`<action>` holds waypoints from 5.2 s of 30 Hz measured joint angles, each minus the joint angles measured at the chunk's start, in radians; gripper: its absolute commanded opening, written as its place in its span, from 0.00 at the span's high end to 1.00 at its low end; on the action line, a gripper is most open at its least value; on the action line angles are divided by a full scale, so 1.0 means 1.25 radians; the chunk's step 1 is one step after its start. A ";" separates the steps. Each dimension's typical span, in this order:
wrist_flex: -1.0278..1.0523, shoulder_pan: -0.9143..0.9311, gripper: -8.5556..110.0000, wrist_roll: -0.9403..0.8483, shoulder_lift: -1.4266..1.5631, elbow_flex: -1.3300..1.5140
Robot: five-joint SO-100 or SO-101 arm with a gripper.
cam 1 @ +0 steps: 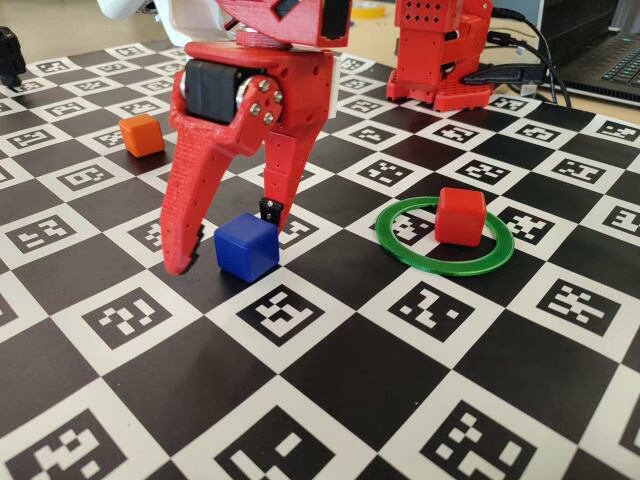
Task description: Grab the red cube then put it in the green circle then put the blue cube on top and finally the orange cube on top
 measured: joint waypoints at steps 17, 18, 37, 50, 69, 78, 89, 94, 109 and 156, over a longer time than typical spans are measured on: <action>0.000 0.000 0.82 -0.025 -0.022 -0.001; 0.000 0.000 0.82 -0.025 -0.022 -0.001; -0.012 0.000 0.83 -0.044 0.399 0.355; -0.002 -0.066 0.83 -0.079 0.655 0.544; 0.023 -0.260 0.84 -0.106 0.788 0.668; -0.058 -0.270 0.84 -0.092 0.722 0.724; -0.106 -0.292 0.84 -0.070 0.645 0.739; -0.120 -0.308 0.84 -0.064 0.609 0.739; -0.145 -0.314 0.84 -0.056 0.565 0.739; -0.191 -0.292 0.55 -0.032 0.553 0.806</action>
